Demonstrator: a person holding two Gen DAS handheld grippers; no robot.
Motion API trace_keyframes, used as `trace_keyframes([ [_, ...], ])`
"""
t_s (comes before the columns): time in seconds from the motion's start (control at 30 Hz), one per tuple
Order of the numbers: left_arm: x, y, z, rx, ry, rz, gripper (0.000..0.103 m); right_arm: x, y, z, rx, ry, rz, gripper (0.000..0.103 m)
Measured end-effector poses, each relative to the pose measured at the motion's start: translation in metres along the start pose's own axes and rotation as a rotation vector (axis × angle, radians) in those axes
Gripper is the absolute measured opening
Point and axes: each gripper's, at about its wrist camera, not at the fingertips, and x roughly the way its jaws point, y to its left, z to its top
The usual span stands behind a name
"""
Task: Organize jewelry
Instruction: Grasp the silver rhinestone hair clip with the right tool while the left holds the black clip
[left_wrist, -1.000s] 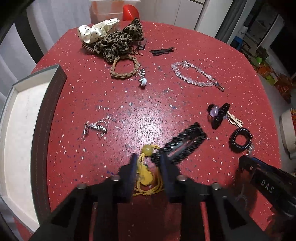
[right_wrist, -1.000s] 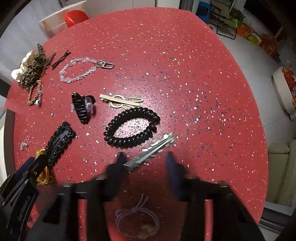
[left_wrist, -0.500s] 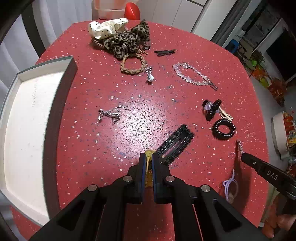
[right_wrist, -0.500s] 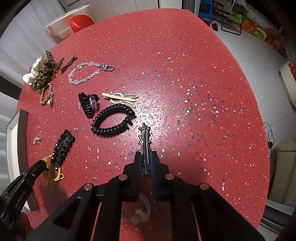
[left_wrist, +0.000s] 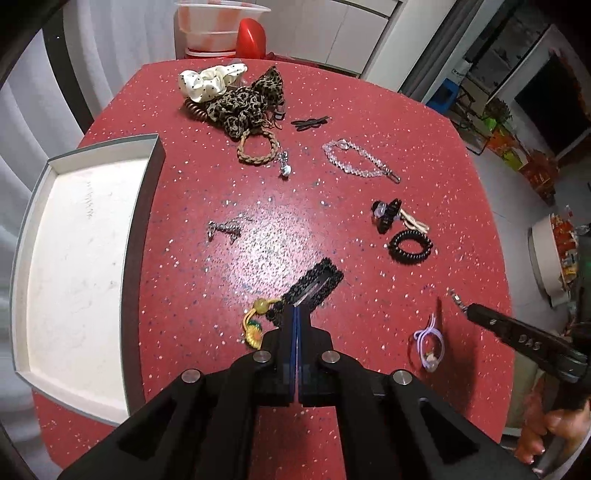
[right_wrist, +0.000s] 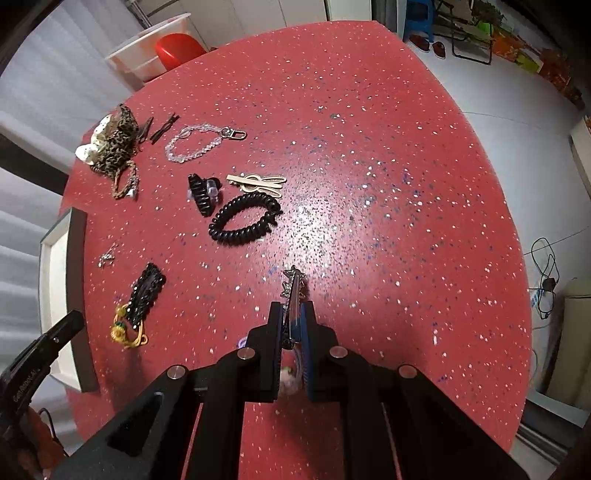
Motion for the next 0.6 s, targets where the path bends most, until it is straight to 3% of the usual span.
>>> trace_keyframes([
  [0.3, 0.035, -0.026, 0.002, 0.209, 0.018, 0.091, 0.001, -0.003, -0.006, -0.006, 0.014, 0.007, -0.004, 0.01],
  [0.6, 0.059, -0.031, 0.009, 0.247, 0.051, 0.085, 0.002, 0.002, -0.015, -0.01, 0.04, 0.018, 0.005, 0.01],
])
